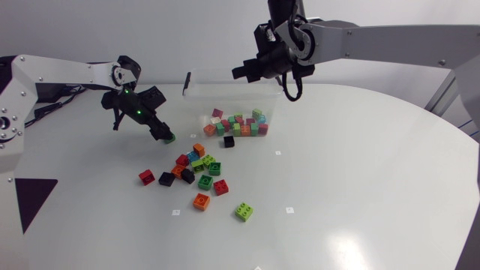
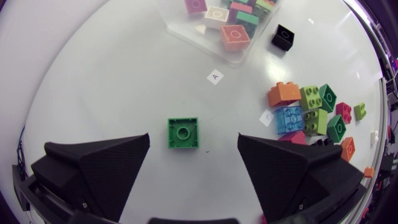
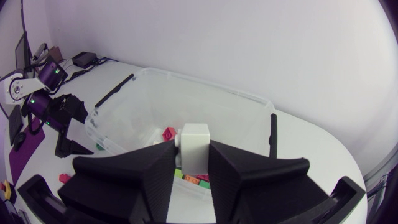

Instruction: Place the duplo bricks in the container

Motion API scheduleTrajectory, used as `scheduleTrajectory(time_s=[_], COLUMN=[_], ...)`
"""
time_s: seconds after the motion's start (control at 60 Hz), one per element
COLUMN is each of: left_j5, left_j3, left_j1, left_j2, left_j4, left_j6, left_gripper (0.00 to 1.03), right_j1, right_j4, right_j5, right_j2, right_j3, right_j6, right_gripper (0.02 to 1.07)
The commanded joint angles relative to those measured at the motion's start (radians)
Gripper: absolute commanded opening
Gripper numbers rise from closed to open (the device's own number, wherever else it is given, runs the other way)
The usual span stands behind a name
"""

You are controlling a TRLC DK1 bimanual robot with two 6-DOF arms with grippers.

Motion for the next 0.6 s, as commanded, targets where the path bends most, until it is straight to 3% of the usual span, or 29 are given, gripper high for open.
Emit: scheduleTrajectory(time_s=[0.0, 0.15, 0.25, 0.417, 0.583], left_j5=[-0.007, -0.024, -0.036, -0.044, -0.051], left_j3=[0.06, 0.139, 0.213, 0.282, 0.282], left_j1=[0.008, 0.007, 0.005, -0.004, -0.023], left_j2=[0.049, 0.103, 0.146, 0.198, 0.221], left_j4=[-0.03, -0.066, -0.114, -0.162, -0.192], left_j6=[0.042, 0.045, 0.048, 0.059, 0.079], left_gripper=[0.98, 0.98, 0.96, 0.91, 0.79], right_j1=[0.001, 0.005, 0.004, 0.005, 0.01], right_j4=[0.018, 0.024, 0.034, 0.036, 0.034], right_j5=[0.011, 0.023, 0.031, 0.037, 0.04], right_j2=[0.039, 0.068, 0.076, 0.077, 0.033], right_j3=[0.04, 0.066, 0.069, 0.066, 0.029], right_j6=[0.026, 0.024, 0.023, 0.024, 0.023], right_gripper=[0.35, 0.36, 0.52, 0.9, 1.0])
